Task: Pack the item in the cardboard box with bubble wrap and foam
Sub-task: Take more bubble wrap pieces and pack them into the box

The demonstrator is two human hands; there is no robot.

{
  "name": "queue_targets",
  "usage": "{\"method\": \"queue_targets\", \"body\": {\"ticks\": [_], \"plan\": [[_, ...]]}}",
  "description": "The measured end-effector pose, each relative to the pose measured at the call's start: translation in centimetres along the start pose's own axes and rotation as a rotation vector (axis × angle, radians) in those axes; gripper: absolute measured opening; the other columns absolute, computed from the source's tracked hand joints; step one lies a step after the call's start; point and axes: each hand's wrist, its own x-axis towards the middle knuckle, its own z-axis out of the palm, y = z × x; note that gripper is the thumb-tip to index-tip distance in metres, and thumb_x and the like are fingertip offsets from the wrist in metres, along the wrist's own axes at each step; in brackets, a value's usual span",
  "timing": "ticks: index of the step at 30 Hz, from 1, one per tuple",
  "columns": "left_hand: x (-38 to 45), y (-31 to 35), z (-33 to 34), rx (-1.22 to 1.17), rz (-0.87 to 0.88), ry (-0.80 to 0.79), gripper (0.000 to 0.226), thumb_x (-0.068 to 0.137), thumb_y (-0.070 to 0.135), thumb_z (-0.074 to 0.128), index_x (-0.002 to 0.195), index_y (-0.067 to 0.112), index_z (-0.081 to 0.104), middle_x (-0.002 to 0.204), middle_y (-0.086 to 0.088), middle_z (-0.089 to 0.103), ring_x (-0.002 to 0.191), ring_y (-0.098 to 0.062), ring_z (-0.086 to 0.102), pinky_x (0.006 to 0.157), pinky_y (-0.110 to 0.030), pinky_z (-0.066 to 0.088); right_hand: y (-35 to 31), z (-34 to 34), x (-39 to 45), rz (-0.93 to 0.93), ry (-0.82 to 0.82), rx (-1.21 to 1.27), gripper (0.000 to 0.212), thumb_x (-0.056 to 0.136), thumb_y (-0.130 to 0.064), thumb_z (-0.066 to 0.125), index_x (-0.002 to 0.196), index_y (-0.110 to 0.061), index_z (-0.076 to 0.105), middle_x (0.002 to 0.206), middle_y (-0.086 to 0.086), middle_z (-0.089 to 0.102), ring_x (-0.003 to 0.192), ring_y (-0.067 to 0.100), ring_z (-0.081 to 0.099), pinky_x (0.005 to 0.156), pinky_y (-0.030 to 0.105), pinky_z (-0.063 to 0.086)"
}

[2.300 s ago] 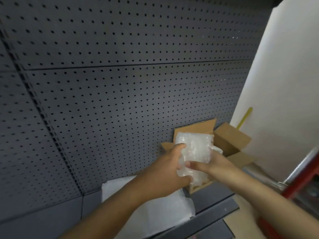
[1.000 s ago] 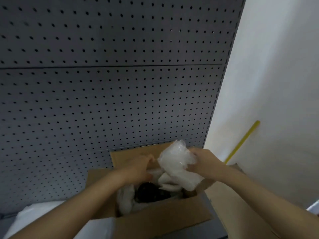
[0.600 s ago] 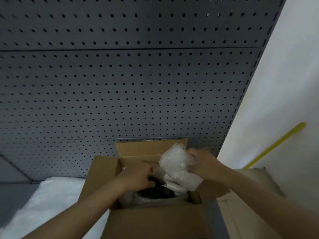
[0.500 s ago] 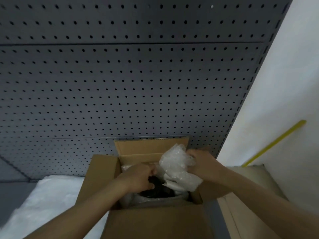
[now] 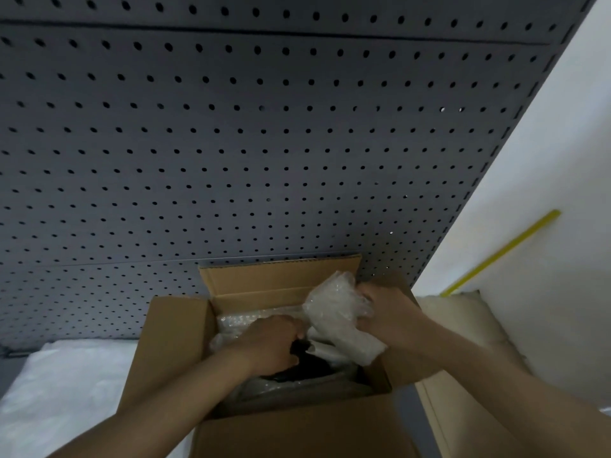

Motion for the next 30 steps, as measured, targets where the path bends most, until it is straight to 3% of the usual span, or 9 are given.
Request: {"method": "queue_targets", "body": {"ticks": [2, 6, 9, 12, 16, 20, 22, 24, 30], "plan": [[0.4, -0.1, 0.4, -0.007, 0.018, -0.020, 0.042, 0.089, 0.028, 0.060, 0.129, 0.023, 0.052, 0.131, 0.002, 0.055, 0.117, -0.018, 0.053, 0.098, -0.033, 0.046, 0.2, 0.2, 0.0, -0.001, -0.019, 0.025, 0.083, 0.069, -0.063, 0.021, 0.112, -0.003, 0.059, 0.103, 0.004, 0.062, 0.099, 0.023, 0.062, 0.083, 0.023, 0.043], [1.1, 0.4, 1.5, -0.104, 0.093, -0.145, 0.037, 0.090, 0.028, 0.059, 0.126, 0.023, 0.056, 0.129, 0.004, 0.058, 0.116, -0.015, 0.055, 0.100, -0.031, 0.046, 0.6, 0.6, 0.2, 0.082, 0.078, 0.102, 0.037, 0.088, -0.029, 0.058, 0.122, -0.018, 0.052, 0.075, -0.015, 0.045, 0.067, 0.003, 0.045, 0.064, 0.014, 0.037], [1.6, 1.1, 2.7, -0.156, 0.113, -0.214, 0.036, 0.094, 0.023, 0.050, 0.130, 0.021, 0.056, 0.131, 0.002, 0.059, 0.116, -0.015, 0.057, 0.100, -0.025, 0.045, 0.4, 1.6, 0.5, 0.073, 0.098, 0.147, 0.037, 0.089, -0.019, 0.058, 0.125, -0.016, 0.050, 0.073, -0.018, 0.039, 0.076, 0.011, 0.046, 0.069, 0.020, 0.038], [1.9, 1.3, 4.0, -0.183, 0.126, -0.285, 0.037, 0.094, 0.016, 0.042, 0.127, 0.019, 0.058, 0.128, -0.004, 0.062, 0.113, -0.021, 0.059, 0.100, -0.036, 0.048, 0.3, 2.6, 0.3, 0.042, 0.091, 0.175, 0.036, 0.089, -0.017, 0.054, 0.125, -0.012, 0.051, 0.075, -0.016, 0.043, 0.072, 0.010, 0.047, 0.069, 0.019, 0.039], [1.7, 1.0, 5.6, -0.217, 0.133, -0.287, 0.040, 0.092, 0.019, 0.045, 0.131, 0.023, 0.050, 0.133, -0.001, 0.055, 0.120, -0.019, 0.053, 0.106, -0.037, 0.043, 1.3, 3.5, -0.6, -0.150, -0.088, 0.173, 0.014, 0.090, -0.013, 0.054, 0.102, -0.010, 0.059, 0.078, -0.015, 0.052, 0.079, 0.011, 0.059, 0.075, 0.024, 0.048], [1.9, 0.6, 6.8, -0.153, 0.091, -0.389, 0.042, 0.091, 0.030, 0.040, 0.131, 0.019, 0.049, 0.132, -0.008, 0.056, 0.115, -0.025, 0.058, 0.102, -0.042, 0.047, 1.9, 4.6, -0.1, -0.160, -0.236, -0.078, 0.011, 0.093, -0.013, 0.048, 0.098, -0.020, 0.055, 0.082, -0.005, 0.059, 0.091, 0.023, 0.063, 0.076, 0.027, 0.046], [2.3, 0.3, 7.3, -0.142, 0.111, -0.405, 0.049, 0.089, 0.041, 0.034, 0.127, 0.017, 0.053, 0.128, -0.010, 0.059, 0.111, -0.027, 0.060, 0.100, -0.044, 0.048, 1.7, 5.9, 0.7, -0.117, -0.318, -0.290, 0.025, 0.098, -0.017, 0.043, 0.118, -0.012, 0.057, 0.113, 0.008, 0.064, 0.109, 0.025, 0.060, 0.089, 0.031, 0.045], [2.2, 0.4, 7.3, -0.109, 0.128, -0.422, 0.056, 0.086, 0.048, 0.030, 0.127, 0.016, 0.054, 0.129, -0.010, 0.058, 0.112, -0.028, 0.059, 0.101, -0.045, 0.047, 1.3, 7.3, 1.3, -0.106, -0.383, -0.480, 0.030, 0.101, -0.017, 0.039, 0.126, -0.009, 0.054, 0.130, 0.011, 0.058, 0.119, 0.027, 0.055, 0.098, 0.034, 0.042], [2.3, 0.5, 7.3, -0.090, 0.169, -0.458, 0.053, 0.096, 0.046, 0.029, 0.134, 0.014, 0.048, 0.138, -0.013, 0.051, 0.119, -0.031, 0.053, 0.106, -0.047, 0.041, 1.0, 9.8, 3.2, -0.187, -0.418, -0.649, 0.029, 0.101, -0.010, 0.038, 0.120, -0.003, 0.059, 0.124, 0.018, 0.061, 0.115, 0.033, 0.056, 0.088, 0.039, 0.042]]}}
